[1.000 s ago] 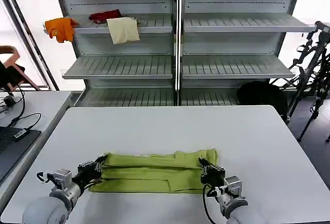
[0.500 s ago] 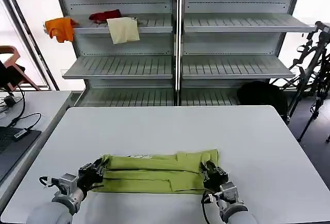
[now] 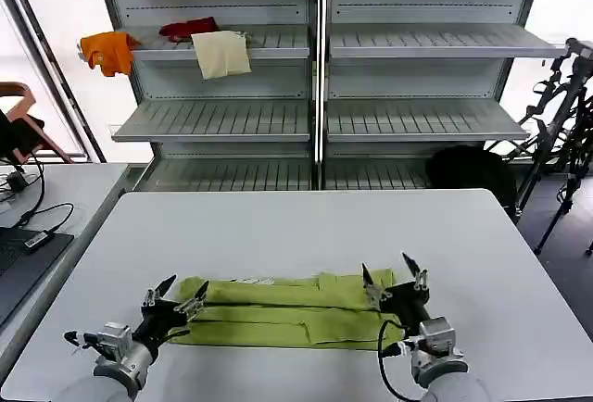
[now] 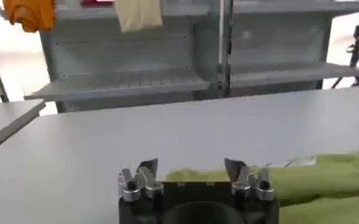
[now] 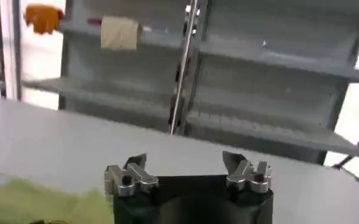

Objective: Fold and organize the clothes.

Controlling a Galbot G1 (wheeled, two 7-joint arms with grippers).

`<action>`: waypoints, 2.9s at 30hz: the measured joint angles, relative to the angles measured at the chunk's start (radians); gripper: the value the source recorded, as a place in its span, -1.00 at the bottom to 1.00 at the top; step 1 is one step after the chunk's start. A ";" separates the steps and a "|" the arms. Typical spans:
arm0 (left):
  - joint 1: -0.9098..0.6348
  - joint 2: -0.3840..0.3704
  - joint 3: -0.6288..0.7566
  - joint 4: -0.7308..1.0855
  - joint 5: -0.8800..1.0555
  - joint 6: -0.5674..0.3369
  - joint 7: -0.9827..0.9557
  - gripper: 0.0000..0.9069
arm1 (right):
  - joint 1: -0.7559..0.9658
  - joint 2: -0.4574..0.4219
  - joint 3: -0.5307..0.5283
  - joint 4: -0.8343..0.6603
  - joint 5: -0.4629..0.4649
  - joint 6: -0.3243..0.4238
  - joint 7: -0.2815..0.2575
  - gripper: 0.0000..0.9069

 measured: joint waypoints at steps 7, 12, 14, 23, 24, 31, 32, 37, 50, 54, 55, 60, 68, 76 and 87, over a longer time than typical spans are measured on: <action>0.038 -0.045 0.005 0.018 -0.018 -0.061 -0.055 1.00 | 0.040 0.003 0.022 -0.002 0.011 0.055 0.020 1.00; 0.060 -0.071 0.016 0.025 -0.020 -0.077 -0.077 1.00 | 0.050 0.006 0.034 -0.017 0.013 0.077 0.025 1.00; 0.066 -0.077 0.019 0.027 -0.019 -0.079 -0.084 0.96 | 0.053 0.005 0.040 -0.021 0.015 0.083 0.025 1.00; 0.059 -0.106 0.030 0.048 -0.034 -0.084 -0.103 -0.73 | 0.051 0.006 0.056 -0.039 0.009 0.104 0.016 1.00; 0.057 -0.109 0.032 0.049 -0.038 -0.083 -0.105 -0.89 | 0.051 0.006 0.058 -0.041 0.009 0.105 0.017 1.00; 0.060 -0.117 0.043 0.057 -0.058 -0.078 -0.110 -0.98 | 0.055 0.005 0.068 -0.048 0.008 0.107 0.019 1.00; 0.061 -0.117 0.046 0.058 -0.059 -0.079 -0.108 -0.98 | 0.055 0.006 0.068 -0.048 0.008 0.108 0.019 1.00; 0.058 -0.119 0.052 0.065 -0.060 -0.084 -0.107 -1.00 | 0.058 0.008 0.066 -0.048 0.008 0.108 0.019 1.00; 0.047 -0.120 0.039 0.077 -0.013 -0.149 -0.096 -1.00 | 0.058 0.006 0.076 -0.050 0.008 0.108 0.022 1.00; 0.039 -0.100 0.000 0.056 0.017 -0.165 -0.077 -1.00 | 0.059 0.005 0.080 -0.056 0.008 0.107 0.020 1.00; 0.036 -0.095 -0.012 0.050 0.023 -0.166 -0.071 -1.00 | 0.059 0.005 0.081 -0.058 0.008 0.107 0.020 1.00; 0.022 -0.066 -0.096 0.035 0.052 -0.156 -0.027 -1.00 | 0.059 0.005 0.084 -0.065 0.008 0.107 0.018 1.00; -0.008 0.010 -0.252 0.060 0.111 -0.126 0.057 -1.00 | 0.052 -0.001 0.099 -0.075 0.012 0.109 0.014 1.00; -0.034 0.070 -0.362 0.087 0.150 -0.090 0.105 -1.00 | 0.045 -0.001 0.106 -0.086 0.013 0.110 0.013 1.00; -0.021 0.072 -0.390 0.053 0.182 -0.050 0.117 -1.00 | 0.037 0.005 0.110 -0.097 0.009 0.111 0.012 1.00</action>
